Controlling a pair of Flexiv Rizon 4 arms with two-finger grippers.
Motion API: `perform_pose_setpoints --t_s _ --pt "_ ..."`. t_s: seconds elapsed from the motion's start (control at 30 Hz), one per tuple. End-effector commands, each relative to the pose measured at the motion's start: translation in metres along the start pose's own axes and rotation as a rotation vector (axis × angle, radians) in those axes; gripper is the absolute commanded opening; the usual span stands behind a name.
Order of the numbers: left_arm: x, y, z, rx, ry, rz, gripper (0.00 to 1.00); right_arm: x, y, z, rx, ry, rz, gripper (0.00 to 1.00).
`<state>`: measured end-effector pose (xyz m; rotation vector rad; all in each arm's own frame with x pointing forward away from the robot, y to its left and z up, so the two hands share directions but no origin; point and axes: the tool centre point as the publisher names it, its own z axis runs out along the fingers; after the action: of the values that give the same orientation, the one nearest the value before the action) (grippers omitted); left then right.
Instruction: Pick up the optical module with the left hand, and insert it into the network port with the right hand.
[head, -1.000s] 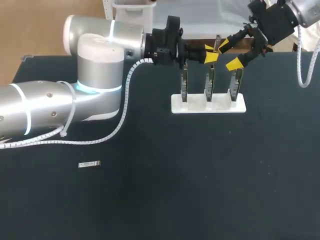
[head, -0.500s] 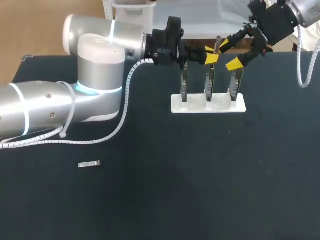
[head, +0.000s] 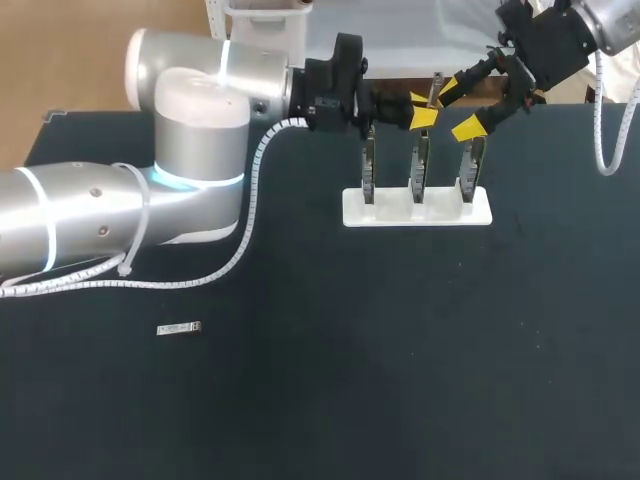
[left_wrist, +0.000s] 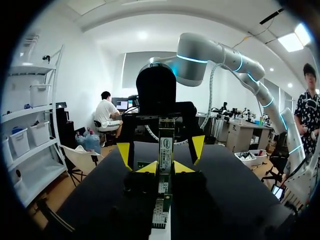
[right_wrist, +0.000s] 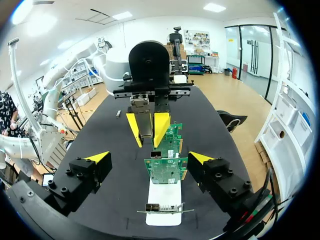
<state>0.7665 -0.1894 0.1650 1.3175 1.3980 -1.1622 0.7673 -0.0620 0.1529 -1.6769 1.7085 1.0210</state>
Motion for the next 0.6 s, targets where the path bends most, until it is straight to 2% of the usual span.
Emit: perform_pose_setpoints --t_s 0.03,0.3,0.47,0.6 --pt "0.0 -0.002 -0.002 -0.005 0.0 0.0 0.0 0.0 -0.002 0.0 -0.003 -0.001 0.0 1.0" --pt "0.0 -0.002 -0.002 -0.005 0.0 0.0 0.0 0.0 -0.002 0.0 -0.003 -0.001 0.0 1.0" --pt "0.0 -0.002 -0.002 -0.005 0.0 0.0 0.0 0.006 -0.013 -0.017 0.068 0.016 0.003 1.0" --pt "0.0 -0.002 -0.002 -0.005 0.0 0.0 0.0 0.0 -0.019 -0.03 0.101 0.01 -0.009 1.0"
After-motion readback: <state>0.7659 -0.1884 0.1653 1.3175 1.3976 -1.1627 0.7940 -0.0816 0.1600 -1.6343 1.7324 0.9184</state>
